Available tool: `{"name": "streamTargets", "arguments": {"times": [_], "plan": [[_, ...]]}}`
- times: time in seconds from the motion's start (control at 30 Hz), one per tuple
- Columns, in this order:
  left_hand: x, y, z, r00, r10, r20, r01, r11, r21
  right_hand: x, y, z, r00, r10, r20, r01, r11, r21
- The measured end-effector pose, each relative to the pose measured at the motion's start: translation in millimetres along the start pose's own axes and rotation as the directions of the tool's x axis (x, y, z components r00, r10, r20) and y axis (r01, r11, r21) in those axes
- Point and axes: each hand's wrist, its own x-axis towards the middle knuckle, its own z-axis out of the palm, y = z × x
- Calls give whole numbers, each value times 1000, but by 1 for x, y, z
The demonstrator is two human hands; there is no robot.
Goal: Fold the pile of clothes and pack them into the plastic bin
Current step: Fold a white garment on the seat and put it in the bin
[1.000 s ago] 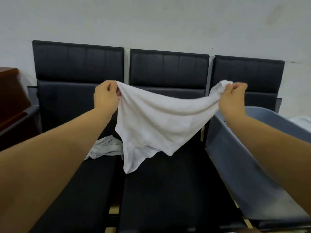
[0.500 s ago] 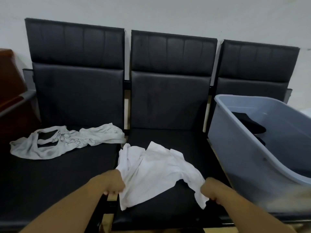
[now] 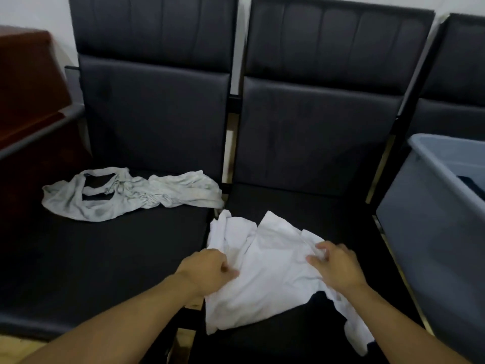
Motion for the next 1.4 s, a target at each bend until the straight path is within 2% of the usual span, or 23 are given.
{"name": "streamTargets", "arguments": {"times": [0.13,0.2,0.3,0.33,0.4,0.5,0.57,0.67,0.73,0.8,0.87,0.9,1.0,1.1,1.17,1.23,1.27,1.33,1.4], "plan": [[24,14,-4,992,-97,-78,77,972,-222,3,-16,7,989,-59,132,51,996,69],[31,29,-1,986,-100,-132,67,969,-237,2,-22,9,985,-129,116,126,991,34],[36,54,7,962,-87,-259,15,964,-265,-5,-34,6,958,-252,139,229,960,159],[37,60,9,953,-84,-291,-7,955,-297,-11,-39,4,935,-316,161,281,937,207],[39,73,13,949,-108,-296,-21,916,-400,-25,-45,3,869,-418,266,378,906,188],[43,81,16,958,-164,-235,24,863,-504,-54,-59,3,690,-493,530,538,839,80],[43,79,19,965,-150,-216,40,895,-445,-71,-64,6,605,-465,647,562,824,67],[41,72,25,979,-120,-166,68,954,-292,-83,-61,8,574,-421,702,526,847,78],[41,68,29,987,-108,-122,80,974,-210,-78,-57,2,647,-428,631,485,869,93],[42,67,30,991,-88,-102,66,977,-202,-66,-47,-7,783,-427,453,419,900,123],[43,67,28,992,-67,-106,44,976,-212,-54,-35,-16,892,-340,297,313,940,137],[43,67,26,992,-54,-112,30,978,-209,-49,-27,-19,917,-293,269,274,956,105],[40,67,21,988,-51,-147,18,975,-223,-43,-11,-17,933,-186,309,205,978,-28],[37,63,20,980,-90,-178,29,947,-320,-39,-4,-18,954,-137,265,143,990,-3],[37,62,19,968,-117,-223,12,906,-424,-35,0,-27,966,-114,231,98,992,80],[38,63,14,944,-187,-271,-2,819,-574,-32,4,-39,979,-90,181,53,978,201],[38,64,11,934,-239,-267,-2,742,-670,-31,6,-44,986,-70,152,29,966,256],[37,68,4,925,-321,-205,11,561,-828,-28,10,-51,995,-18,95,-16,937,348],[38,69,0,929,-346,-130,19,398,-917,-26,14,-54,999,18,38,-31,926,376]]}}
